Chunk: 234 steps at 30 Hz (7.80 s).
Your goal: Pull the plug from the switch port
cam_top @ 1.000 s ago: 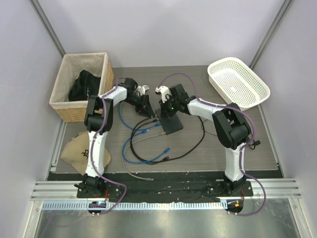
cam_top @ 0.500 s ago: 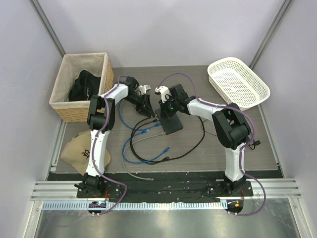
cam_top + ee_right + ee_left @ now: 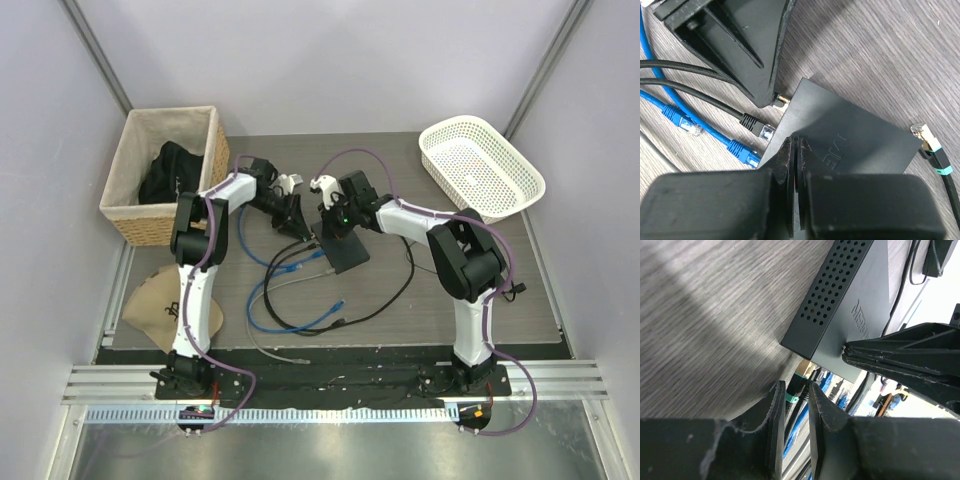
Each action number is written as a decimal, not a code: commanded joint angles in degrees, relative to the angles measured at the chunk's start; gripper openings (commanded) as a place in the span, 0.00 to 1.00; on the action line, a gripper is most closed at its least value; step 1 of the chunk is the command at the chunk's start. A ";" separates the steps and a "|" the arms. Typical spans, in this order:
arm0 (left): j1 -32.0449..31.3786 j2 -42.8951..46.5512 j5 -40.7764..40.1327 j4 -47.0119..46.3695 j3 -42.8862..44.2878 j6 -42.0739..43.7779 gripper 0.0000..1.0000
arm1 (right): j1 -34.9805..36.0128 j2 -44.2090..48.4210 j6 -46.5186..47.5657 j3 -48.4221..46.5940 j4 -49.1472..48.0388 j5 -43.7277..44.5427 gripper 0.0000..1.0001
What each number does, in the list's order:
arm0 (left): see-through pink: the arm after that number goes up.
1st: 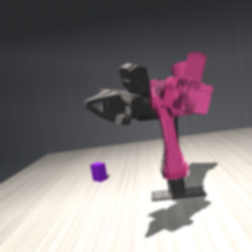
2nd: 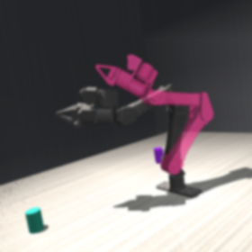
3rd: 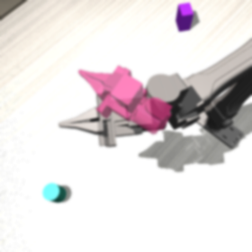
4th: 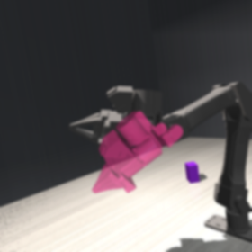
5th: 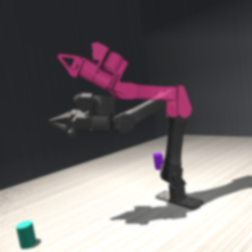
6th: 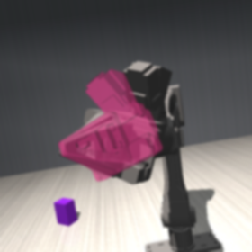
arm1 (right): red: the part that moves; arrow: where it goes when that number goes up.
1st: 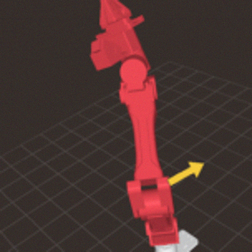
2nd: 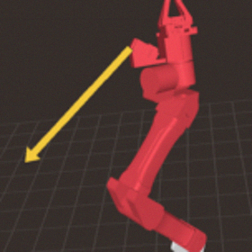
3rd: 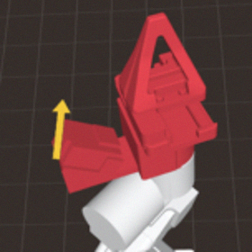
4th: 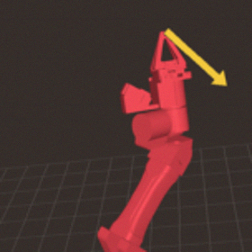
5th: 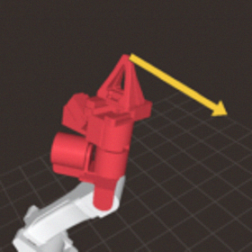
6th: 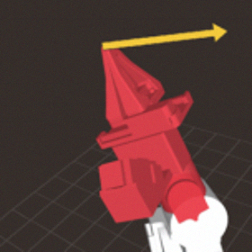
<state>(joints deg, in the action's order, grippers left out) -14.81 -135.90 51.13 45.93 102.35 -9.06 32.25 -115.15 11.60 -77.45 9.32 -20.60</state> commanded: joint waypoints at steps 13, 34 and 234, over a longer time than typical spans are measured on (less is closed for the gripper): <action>-0.31 -0.18 -12.11 5.33 -3.01 10.64 0.00 | 0.62 -4.29 1.32 2.22 7.55 3.02 0.01; 1.62 -0.52 -9.66 6.29 -2.29 9.50 0.38 | 0.80 -4.20 1.68 2.66 7.11 3.11 0.01; -6.37 -3.24 0.02 -1.10 -13.11 4.31 0.00 | 1.94 5.03 -0.52 4.68 22.93 3.90 0.63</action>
<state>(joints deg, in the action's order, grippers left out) -19.62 -136.25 60.45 42.22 96.38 -8.67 34.02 -107.66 10.17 -75.22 31.24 -17.89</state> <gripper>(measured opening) 0.054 0.626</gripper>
